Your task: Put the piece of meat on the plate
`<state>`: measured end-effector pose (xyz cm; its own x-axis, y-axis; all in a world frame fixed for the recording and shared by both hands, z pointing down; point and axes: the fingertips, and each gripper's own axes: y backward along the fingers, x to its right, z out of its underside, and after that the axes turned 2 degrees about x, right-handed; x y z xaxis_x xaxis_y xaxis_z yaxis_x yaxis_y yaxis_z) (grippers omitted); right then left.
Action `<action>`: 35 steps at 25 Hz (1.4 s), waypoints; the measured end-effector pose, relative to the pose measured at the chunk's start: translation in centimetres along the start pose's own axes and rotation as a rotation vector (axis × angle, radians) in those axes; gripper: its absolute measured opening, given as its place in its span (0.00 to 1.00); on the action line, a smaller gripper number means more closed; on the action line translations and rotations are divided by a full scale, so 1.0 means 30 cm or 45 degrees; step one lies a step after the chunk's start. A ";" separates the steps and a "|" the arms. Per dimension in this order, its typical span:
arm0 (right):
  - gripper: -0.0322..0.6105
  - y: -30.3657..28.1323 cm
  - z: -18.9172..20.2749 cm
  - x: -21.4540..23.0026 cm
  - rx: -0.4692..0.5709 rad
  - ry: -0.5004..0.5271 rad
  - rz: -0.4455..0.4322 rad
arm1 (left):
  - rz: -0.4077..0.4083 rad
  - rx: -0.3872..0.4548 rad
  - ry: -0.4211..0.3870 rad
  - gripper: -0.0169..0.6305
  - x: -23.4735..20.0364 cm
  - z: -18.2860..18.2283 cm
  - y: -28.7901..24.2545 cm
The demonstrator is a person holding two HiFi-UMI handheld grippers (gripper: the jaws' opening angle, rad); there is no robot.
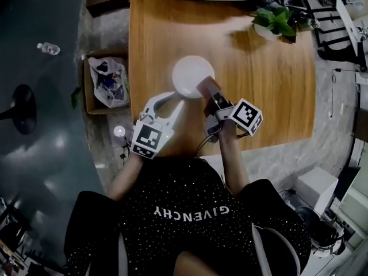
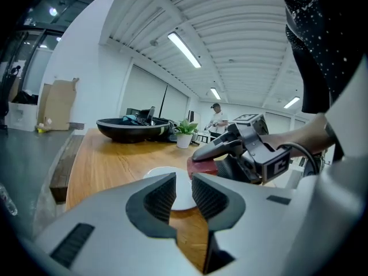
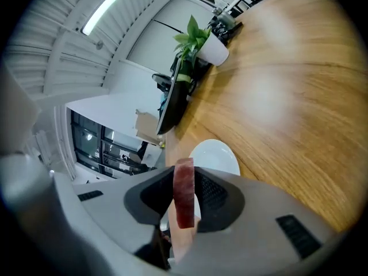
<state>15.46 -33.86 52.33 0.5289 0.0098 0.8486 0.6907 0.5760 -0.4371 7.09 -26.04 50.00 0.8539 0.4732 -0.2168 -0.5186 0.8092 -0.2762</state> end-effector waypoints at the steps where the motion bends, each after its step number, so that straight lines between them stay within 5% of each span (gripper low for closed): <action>1: 0.20 -0.029 -0.002 0.003 -0.028 0.013 0.000 | -0.011 0.005 0.003 0.17 -0.008 0.001 -0.009; 13: 0.20 -0.238 0.047 -0.003 -0.268 0.136 -0.026 | -0.114 -0.007 0.048 0.17 -0.076 0.038 -0.020; 21: 0.20 -0.281 0.090 0.012 -0.363 0.028 -0.039 | -0.088 -0.029 0.031 0.17 -0.082 0.047 -0.018; 27: 0.21 -0.276 0.108 0.004 -0.402 0.072 0.001 | -0.071 -0.023 0.016 0.17 -0.075 0.036 -0.021; 30: 0.33 -0.274 0.115 -0.016 -0.407 0.093 -0.016 | -0.075 -0.017 0.015 0.17 -0.073 0.033 -0.012; 35: 0.40 -0.270 0.117 -0.005 -0.400 0.117 0.056 | -0.064 -0.022 0.031 0.17 -0.058 0.041 0.007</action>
<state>8.06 -35.66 56.79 0.5942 -0.0528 0.8026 0.7768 0.2966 -0.5556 5.55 -26.28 51.46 0.8776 0.4233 -0.2252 -0.4760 0.8256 -0.3032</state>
